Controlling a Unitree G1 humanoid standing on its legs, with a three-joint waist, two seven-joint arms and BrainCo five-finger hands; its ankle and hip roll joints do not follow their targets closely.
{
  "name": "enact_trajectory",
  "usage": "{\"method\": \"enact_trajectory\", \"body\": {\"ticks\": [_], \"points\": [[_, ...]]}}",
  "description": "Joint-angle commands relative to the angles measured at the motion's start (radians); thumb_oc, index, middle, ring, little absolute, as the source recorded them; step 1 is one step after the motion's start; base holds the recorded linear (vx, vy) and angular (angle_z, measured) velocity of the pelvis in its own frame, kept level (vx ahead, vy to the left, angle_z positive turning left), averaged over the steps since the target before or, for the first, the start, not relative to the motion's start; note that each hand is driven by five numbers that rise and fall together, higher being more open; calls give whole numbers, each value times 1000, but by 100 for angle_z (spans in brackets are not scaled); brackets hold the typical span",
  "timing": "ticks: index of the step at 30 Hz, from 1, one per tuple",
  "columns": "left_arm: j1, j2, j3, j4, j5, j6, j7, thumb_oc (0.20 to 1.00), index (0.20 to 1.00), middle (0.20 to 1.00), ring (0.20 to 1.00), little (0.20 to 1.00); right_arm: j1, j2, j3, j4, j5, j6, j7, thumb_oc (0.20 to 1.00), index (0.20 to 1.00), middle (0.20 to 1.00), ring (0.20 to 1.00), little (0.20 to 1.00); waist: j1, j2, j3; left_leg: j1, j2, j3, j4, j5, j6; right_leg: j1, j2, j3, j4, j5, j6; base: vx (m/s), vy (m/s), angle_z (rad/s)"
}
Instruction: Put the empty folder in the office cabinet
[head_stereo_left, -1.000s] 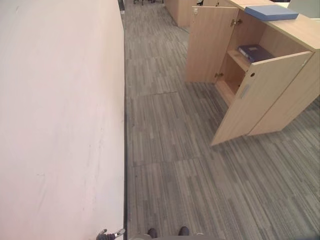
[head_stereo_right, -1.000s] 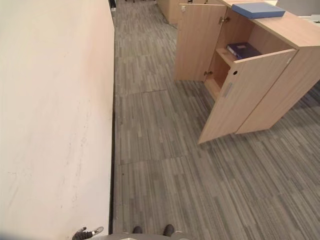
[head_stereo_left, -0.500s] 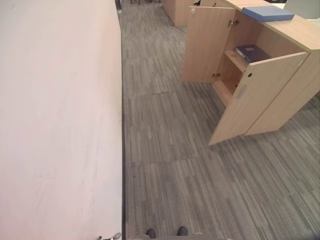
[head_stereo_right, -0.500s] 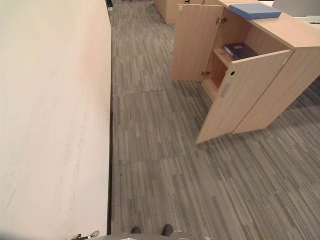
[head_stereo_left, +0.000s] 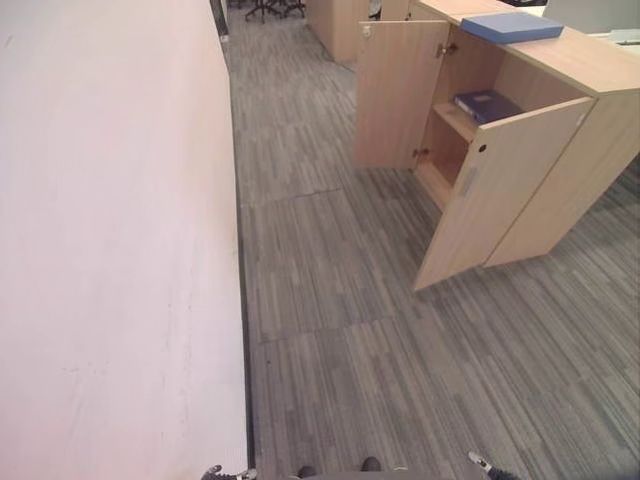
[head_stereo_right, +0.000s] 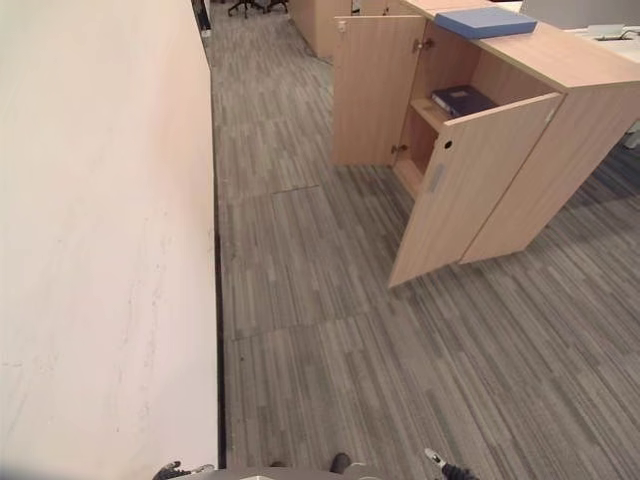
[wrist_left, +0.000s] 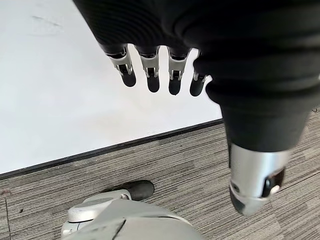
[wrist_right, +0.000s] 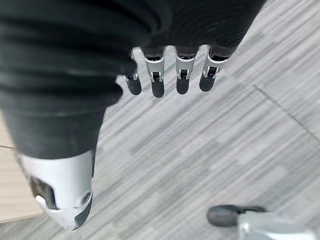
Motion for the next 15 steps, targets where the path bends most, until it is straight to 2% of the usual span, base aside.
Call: {"method": "enact_trajectory", "body": {"ticks": [1,10,15], "points": [[-17,-2,11,54,41,-6,14,1000,1000,1000,1000,1000,-29,4,40,18,-12,-18,-17,1000,1000,1000,1000,1000,-10,-54,4,14,-25,16,-45,-50,-29,119,-50,-20,-153,64,127,0,0,0],[-21,-8,15,73,44,0,14,1000,1000,1000,1000,1000,-22,23,86,16,-67,-4,-10,1000,1000,1000,1000,1000,-12,-53,6,21,-23,17,-45,-52,-31,124,-48,-18,-153,59,124,0,0,0],[-22,-8,21,81,41,0,19,1000,1000,1000,1000,1000,-17,32,136,27,-150,14,-3,1000,1000,1000,1000,1000,-11,-57,12,17,-20,13,-45,-47,-33,123,-45,-21,-153,57,121,0,0,0]]}}
